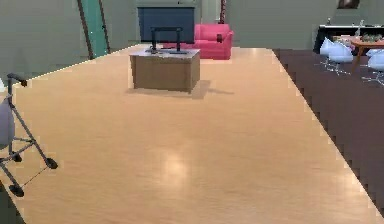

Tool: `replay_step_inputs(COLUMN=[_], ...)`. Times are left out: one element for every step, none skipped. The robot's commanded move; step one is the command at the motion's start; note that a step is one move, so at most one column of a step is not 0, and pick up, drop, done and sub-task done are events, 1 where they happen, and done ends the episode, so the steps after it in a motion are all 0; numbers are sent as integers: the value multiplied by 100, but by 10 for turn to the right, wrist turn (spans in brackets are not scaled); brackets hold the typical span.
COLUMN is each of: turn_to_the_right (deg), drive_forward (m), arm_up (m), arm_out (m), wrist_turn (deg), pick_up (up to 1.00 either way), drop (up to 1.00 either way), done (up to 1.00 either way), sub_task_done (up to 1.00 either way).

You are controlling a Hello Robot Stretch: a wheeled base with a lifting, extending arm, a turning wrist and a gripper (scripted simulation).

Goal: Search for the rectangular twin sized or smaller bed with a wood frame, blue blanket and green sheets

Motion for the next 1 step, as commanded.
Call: replay_step_inputs(turn_to_the_right=[0], drive_forward=[95], arm_up=[0], arm_out=[0], wrist_turn=[0], pick_up=[0], drop=[0], done=[0], sub_task_done=[0])
